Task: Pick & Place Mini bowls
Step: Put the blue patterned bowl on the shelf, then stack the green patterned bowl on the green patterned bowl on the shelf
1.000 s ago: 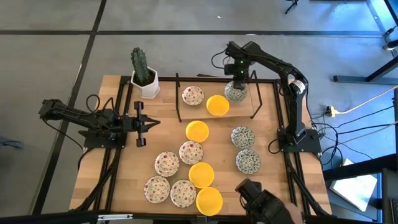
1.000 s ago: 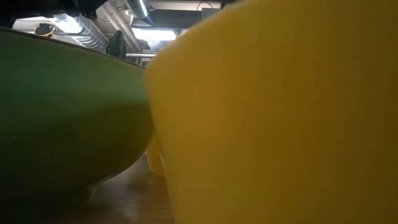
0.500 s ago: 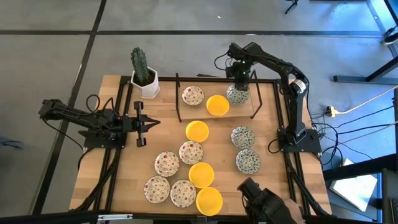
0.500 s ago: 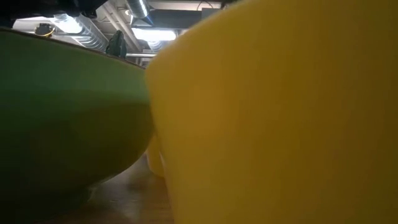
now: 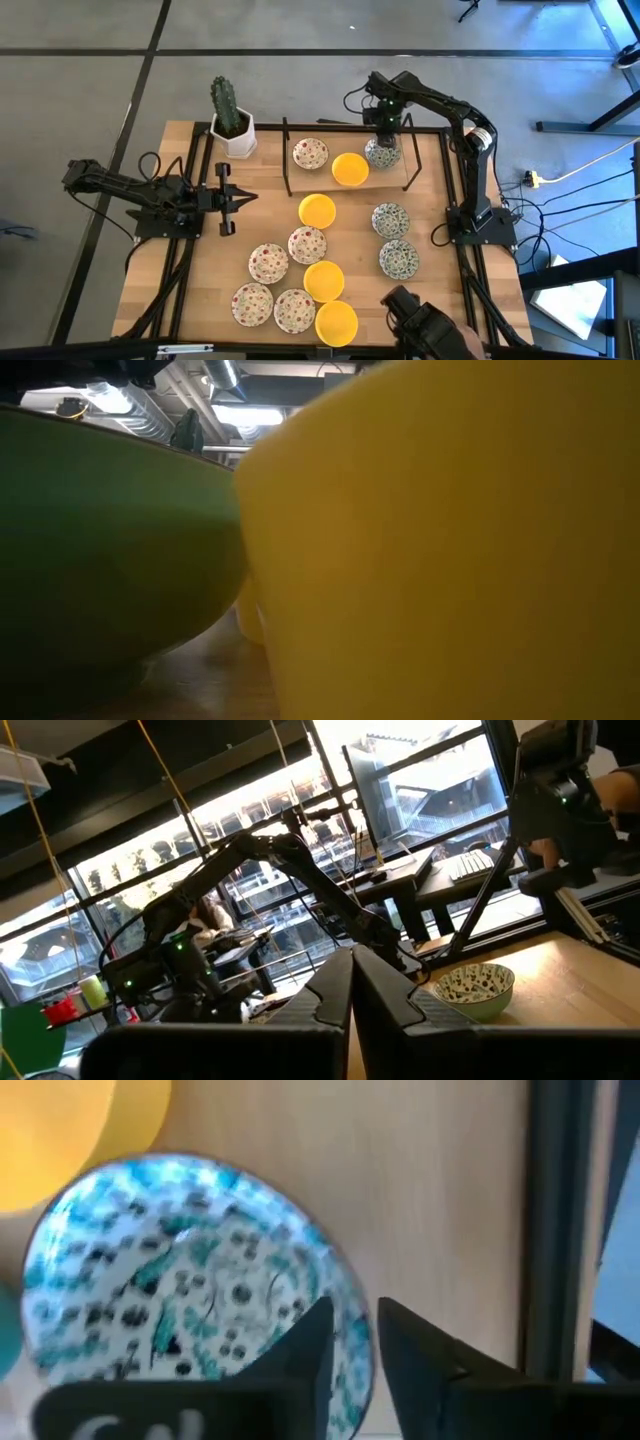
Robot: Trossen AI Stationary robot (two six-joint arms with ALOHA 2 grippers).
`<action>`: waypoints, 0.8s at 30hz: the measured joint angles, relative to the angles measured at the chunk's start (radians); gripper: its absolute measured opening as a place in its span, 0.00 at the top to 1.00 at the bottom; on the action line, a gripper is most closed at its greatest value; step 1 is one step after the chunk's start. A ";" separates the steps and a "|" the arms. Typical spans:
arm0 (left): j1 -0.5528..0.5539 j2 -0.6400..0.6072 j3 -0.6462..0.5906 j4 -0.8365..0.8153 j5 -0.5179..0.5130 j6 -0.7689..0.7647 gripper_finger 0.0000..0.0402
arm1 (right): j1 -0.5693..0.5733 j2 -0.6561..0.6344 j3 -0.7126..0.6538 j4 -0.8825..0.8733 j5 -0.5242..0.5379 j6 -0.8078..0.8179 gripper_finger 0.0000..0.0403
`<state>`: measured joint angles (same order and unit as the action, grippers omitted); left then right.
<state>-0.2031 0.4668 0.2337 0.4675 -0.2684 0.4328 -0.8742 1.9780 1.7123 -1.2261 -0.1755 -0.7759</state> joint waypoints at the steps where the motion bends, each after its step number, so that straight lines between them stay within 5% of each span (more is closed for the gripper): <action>1: 0.000 0.000 0.000 0.000 0.000 0.000 0.99 | 0.000 0.000 0.000 0.012 -0.001 0.015 0.77; 8: 0.000 0.000 0.000 0.000 0.000 -0.003 0.99 | 0.000 0.002 0.030 0.017 0.000 0.048 0.67; 15: 0.000 0.000 0.000 0.007 0.000 0.000 0.99 | 0.000 -0.036 0.222 0.018 -0.029 0.166 0.65; 20: 0.000 0.000 0.000 0.009 0.000 0.018 0.99 | 0.058 -0.156 0.330 0.082 -0.342 0.210 0.67; 24: 0.000 0.000 0.000 0.011 0.000 0.029 0.98 | 0.222 -0.317 0.301 0.211 -0.544 0.273 0.73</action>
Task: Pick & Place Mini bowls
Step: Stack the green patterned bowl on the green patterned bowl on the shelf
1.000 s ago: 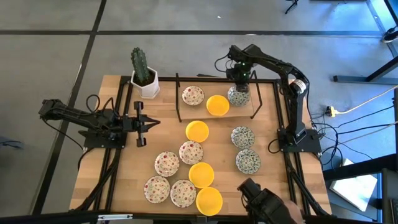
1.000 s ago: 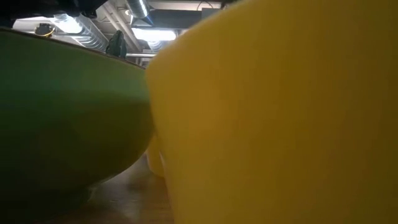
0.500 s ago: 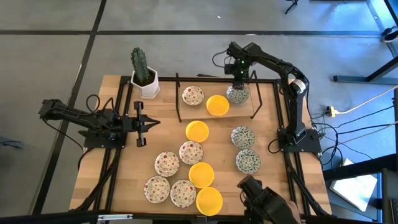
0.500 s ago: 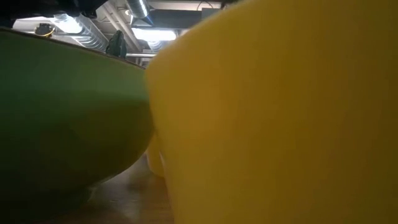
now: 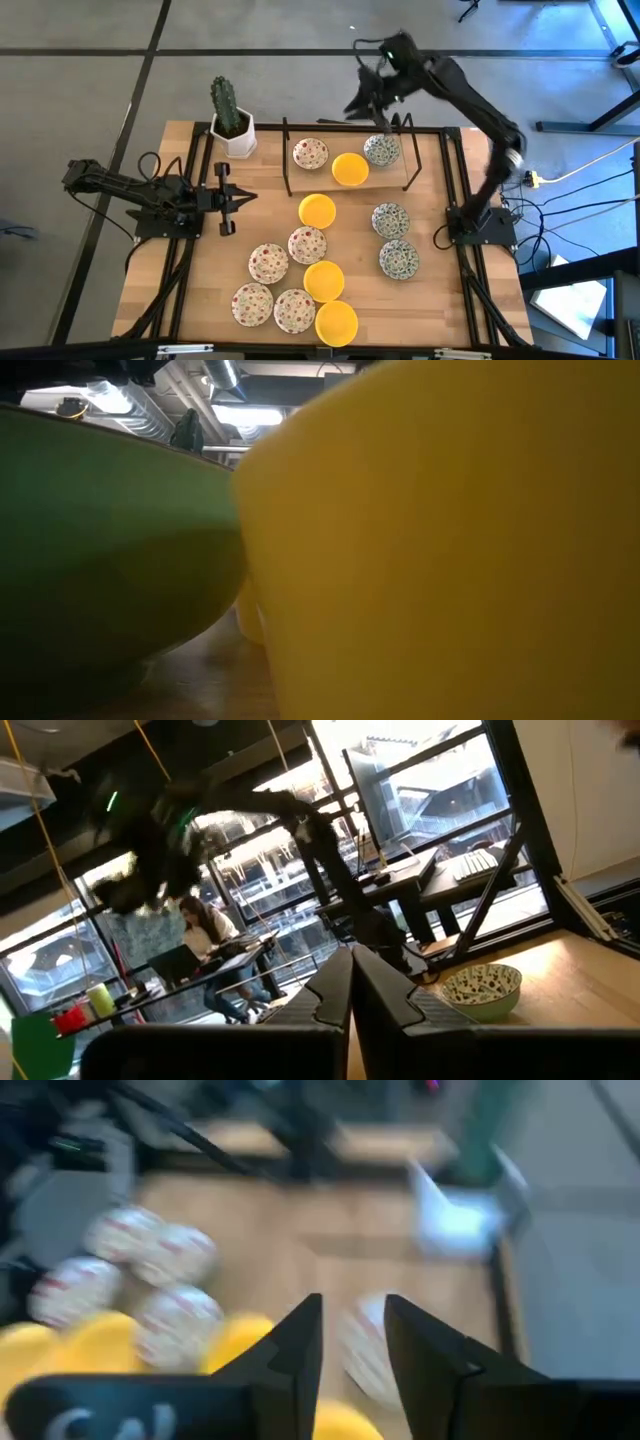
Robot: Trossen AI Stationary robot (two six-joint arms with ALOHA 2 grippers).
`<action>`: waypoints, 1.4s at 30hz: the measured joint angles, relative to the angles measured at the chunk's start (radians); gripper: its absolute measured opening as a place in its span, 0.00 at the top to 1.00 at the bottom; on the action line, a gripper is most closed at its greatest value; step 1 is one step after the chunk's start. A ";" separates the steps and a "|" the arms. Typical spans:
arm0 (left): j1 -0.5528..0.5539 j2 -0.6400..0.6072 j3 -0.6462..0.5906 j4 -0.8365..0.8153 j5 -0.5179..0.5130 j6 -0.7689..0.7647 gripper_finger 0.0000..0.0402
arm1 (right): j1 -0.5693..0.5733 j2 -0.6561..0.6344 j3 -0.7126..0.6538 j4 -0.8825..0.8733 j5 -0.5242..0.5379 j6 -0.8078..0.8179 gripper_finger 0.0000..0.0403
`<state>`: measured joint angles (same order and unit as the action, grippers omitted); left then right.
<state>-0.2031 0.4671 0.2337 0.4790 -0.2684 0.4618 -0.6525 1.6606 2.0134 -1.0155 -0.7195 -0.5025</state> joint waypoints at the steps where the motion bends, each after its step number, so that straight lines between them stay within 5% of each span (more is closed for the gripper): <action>1: 0.000 0.000 0.000 0.000 0.000 -0.005 0.98 | 0.062 -0.045 -0.022 0.045 0.000 0.034 0.76; 4: 0.000 0.000 0.000 -0.002 0.000 -0.027 0.99 | 0.289 -0.175 -0.116 0.155 0.067 0.107 0.84; 8: 0.000 0.000 0.000 -0.004 0.000 -0.055 1.00 | 0.615 -0.320 -0.213 0.193 0.327 0.228 0.97; 14: 0.000 0.003 0.000 -0.021 -0.001 -0.083 0.98 | 1.054 -0.577 -0.364 0.181 0.850 0.428 0.99; 17: 0.000 0.006 0.000 -0.021 -0.001 -0.083 0.98 | 1.170 -0.711 -0.496 0.140 0.973 0.577 0.99; 24: 0.000 0.013 0.000 -0.023 -0.003 -0.087 1.00 | 1.225 -1.010 -0.911 0.272 1.194 0.584 0.99; 35: 0.000 0.014 0.000 -0.035 -0.003 -0.093 0.98 | 1.175 -1.356 -1.416 0.633 1.060 0.509 1.00; 42: 0.000 0.014 0.000 -0.035 -0.003 -0.042 0.99 | 1.101 -1.458 -1.548 0.701 1.058 0.444 1.00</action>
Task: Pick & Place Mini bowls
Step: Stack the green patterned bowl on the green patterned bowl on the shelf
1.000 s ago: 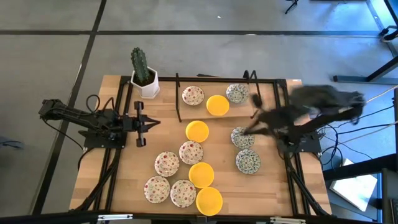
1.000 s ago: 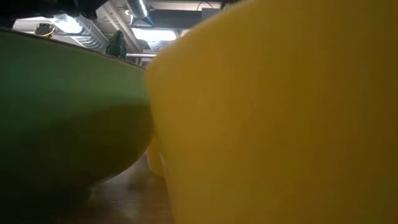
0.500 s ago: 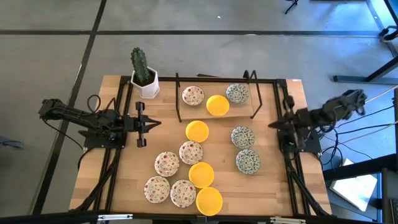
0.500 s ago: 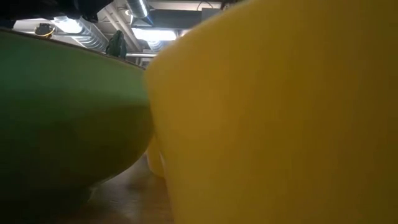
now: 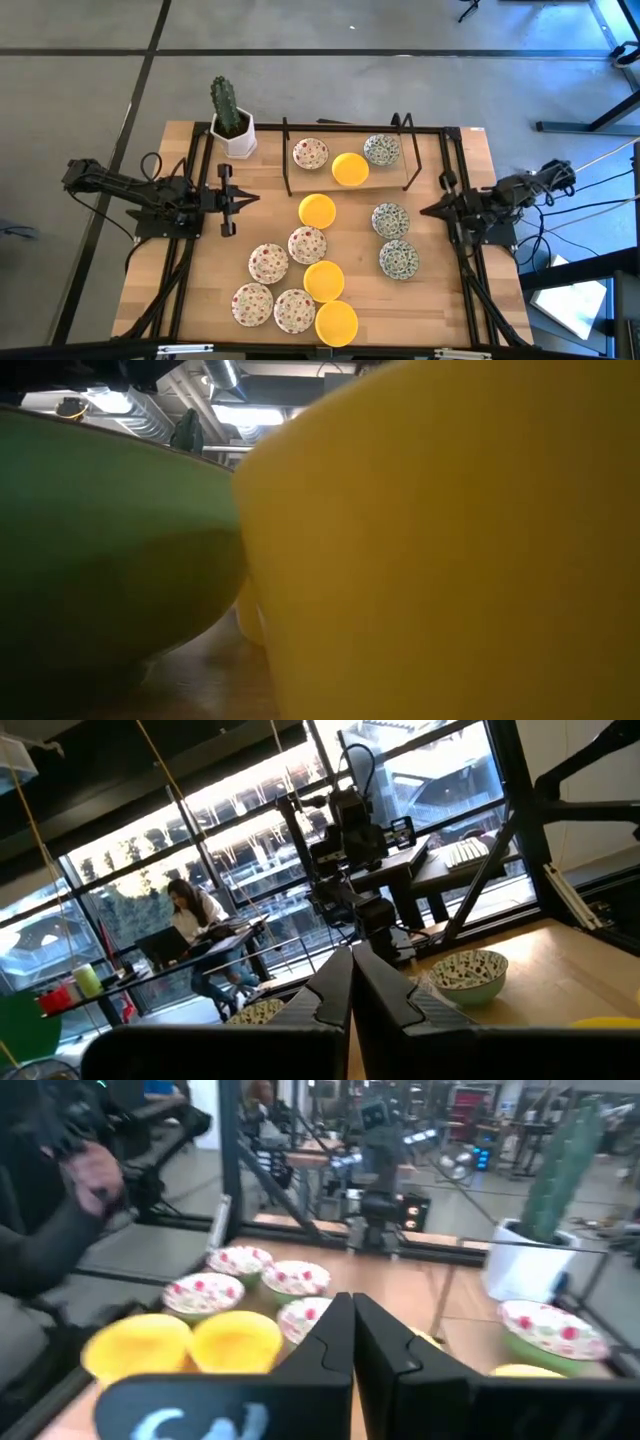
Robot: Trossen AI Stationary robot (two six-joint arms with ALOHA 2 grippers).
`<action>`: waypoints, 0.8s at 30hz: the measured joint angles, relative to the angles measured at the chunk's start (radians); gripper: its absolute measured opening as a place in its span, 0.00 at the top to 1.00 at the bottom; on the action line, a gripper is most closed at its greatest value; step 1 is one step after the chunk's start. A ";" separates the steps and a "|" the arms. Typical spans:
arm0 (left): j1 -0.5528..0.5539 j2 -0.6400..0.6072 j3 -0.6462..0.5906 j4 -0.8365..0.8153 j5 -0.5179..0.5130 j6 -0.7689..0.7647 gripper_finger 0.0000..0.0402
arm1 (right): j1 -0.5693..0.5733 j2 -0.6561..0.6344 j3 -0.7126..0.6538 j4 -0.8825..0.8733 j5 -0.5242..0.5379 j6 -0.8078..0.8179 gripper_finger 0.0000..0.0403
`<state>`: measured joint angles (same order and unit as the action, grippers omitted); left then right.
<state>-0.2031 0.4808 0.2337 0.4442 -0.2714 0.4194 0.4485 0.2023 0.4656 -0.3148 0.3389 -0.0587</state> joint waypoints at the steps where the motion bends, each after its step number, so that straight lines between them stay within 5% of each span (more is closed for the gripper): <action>1: 0.000 0.000 0.000 0.000 0.000 0.000 0.99 | -0.015 -0.015 0.000 -0.005 0.000 -0.006 1.00; 8: 0.000 0.000 0.000 -0.001 0.011 -0.013 0.98 | -0.089 -0.059 -0.063 0.071 -0.128 -0.020 1.00; 24: 0.000 0.000 0.000 -0.021 0.015 -0.013 0.98 | -0.222 -0.059 -0.320 0.345 -0.151 0.048 1.00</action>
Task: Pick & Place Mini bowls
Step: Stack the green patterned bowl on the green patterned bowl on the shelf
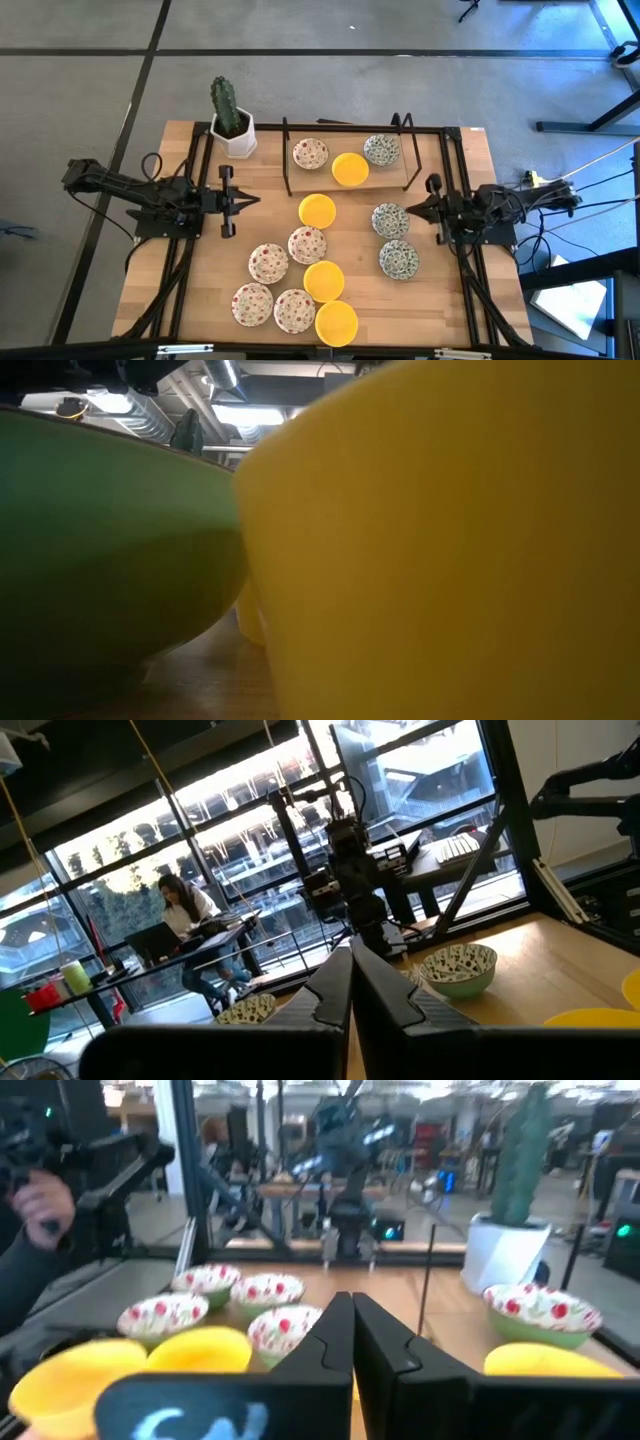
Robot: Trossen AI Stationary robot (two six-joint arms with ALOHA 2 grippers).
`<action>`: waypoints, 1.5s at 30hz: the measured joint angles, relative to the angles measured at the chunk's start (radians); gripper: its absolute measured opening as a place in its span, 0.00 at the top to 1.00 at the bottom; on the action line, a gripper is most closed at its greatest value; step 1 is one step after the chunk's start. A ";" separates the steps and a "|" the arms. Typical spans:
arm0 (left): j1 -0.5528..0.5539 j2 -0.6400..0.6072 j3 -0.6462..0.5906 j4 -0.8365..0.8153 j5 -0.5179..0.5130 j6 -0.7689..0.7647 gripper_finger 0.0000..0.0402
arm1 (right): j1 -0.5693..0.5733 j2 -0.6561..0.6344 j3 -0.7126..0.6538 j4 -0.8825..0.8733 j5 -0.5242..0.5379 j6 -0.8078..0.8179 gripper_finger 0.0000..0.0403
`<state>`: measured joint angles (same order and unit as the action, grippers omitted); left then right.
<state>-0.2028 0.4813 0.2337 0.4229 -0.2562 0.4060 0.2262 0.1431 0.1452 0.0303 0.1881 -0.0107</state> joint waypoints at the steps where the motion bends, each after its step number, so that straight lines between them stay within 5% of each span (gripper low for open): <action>1: 0.000 0.000 0.000 0.000 0.000 0.000 0.99 | -0.006 0.000 -0.011 0.014 -0.003 -0.002 1.00; 10: 0.000 0.003 0.000 -0.021 0.005 -0.044 0.98 | -0.037 0.000 -0.053 0.046 -0.006 -0.022 0.99; 23: 0.000 0.074 0.000 -0.089 0.171 -0.064 1.00 | -0.036 0.000 -0.053 0.046 -0.008 -0.084 0.98; 33: -0.001 0.162 0.000 -0.037 0.160 -0.136 1.00 | -0.036 0.001 -0.053 0.021 -0.007 -0.102 0.98; 39: -0.028 0.194 0.038 -0.037 0.193 -0.292 1.00 | -0.036 0.001 -0.052 0.005 -0.006 -0.103 0.98; 41: -0.079 0.224 0.079 -0.058 0.142 -0.339 1.00 | -0.036 0.001 -0.053 0.004 -0.006 -0.098 0.98; 45: -0.209 0.334 0.200 -0.343 -0.157 -0.397 0.99 | -0.036 0.001 -0.053 0.002 -0.006 -0.096 0.98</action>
<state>-0.4123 0.8151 0.4341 0.0799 -0.4134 0.0094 0.1898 0.1436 0.0925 0.0319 0.1825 -0.1065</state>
